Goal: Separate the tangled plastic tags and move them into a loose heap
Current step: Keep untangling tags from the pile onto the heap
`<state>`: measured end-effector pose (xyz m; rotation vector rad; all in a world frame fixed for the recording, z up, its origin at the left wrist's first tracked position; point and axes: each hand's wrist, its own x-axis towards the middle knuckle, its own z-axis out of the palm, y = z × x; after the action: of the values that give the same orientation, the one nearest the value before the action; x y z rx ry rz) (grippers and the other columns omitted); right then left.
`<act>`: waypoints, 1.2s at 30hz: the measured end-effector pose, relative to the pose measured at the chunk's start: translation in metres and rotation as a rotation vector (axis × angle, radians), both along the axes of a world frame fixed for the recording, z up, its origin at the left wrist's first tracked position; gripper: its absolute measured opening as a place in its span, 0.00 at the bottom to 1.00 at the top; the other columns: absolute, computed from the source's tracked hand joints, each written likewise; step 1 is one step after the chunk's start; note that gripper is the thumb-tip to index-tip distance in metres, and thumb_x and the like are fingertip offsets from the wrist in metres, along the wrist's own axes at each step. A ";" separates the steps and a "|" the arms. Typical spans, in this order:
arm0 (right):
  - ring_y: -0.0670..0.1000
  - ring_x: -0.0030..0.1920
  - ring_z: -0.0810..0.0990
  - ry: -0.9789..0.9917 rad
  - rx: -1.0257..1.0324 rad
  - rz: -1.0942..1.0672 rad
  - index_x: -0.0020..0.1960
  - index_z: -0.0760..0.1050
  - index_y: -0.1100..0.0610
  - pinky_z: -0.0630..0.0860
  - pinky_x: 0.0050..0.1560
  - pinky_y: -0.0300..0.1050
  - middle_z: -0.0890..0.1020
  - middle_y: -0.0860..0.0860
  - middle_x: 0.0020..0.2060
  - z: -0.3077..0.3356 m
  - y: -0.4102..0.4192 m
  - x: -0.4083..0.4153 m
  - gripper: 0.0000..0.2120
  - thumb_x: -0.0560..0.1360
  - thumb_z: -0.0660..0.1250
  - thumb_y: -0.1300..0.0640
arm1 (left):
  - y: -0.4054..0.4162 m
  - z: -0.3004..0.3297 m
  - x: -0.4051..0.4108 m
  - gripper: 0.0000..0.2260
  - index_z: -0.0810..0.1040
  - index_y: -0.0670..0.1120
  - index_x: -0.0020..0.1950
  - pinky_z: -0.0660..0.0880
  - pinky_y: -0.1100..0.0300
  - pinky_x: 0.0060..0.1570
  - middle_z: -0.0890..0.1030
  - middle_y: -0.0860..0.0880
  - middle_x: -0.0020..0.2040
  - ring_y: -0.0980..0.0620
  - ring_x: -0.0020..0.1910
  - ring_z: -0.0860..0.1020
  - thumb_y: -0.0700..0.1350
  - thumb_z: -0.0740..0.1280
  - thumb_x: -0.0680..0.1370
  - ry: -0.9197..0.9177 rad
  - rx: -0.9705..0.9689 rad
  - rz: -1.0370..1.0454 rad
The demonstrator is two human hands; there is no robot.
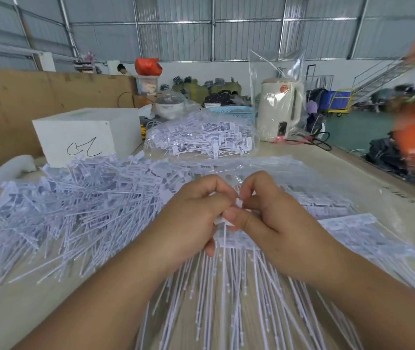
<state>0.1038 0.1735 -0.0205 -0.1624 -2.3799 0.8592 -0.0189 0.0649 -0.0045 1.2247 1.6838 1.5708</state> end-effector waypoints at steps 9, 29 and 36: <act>0.54 0.34 0.78 0.068 -0.014 0.034 0.44 0.61 0.45 0.73 0.38 0.62 0.80 0.47 0.33 0.002 -0.003 0.000 0.13 0.75 0.58 0.37 | 0.000 0.001 0.006 0.09 0.80 0.48 0.40 0.66 0.66 0.21 0.74 0.47 0.27 0.54 0.20 0.65 0.48 0.64 0.77 -0.216 -0.041 -0.158; 0.44 0.24 0.65 -0.106 0.016 0.006 0.39 0.75 0.45 0.62 0.28 0.37 0.69 0.46 0.23 0.011 0.032 0.017 0.08 0.74 0.67 0.43 | 0.000 -0.003 -0.004 0.08 0.81 0.52 0.37 0.69 0.67 0.22 0.76 0.51 0.27 0.54 0.21 0.69 0.49 0.69 0.76 -0.045 0.011 -0.009; 0.45 0.21 0.65 0.099 0.086 -0.146 0.37 0.75 0.46 0.59 0.24 0.34 0.69 0.45 0.21 0.013 0.018 0.012 0.09 0.76 0.70 0.50 | 0.005 -0.001 0.005 0.17 0.77 0.50 0.31 0.71 0.63 0.23 0.73 0.51 0.25 0.55 0.20 0.66 0.44 0.65 0.80 -0.265 0.148 0.056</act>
<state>0.1157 0.1914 -0.0080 -0.2506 -2.2766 0.6796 -0.0137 0.0697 -0.0050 0.9930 1.4660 1.8301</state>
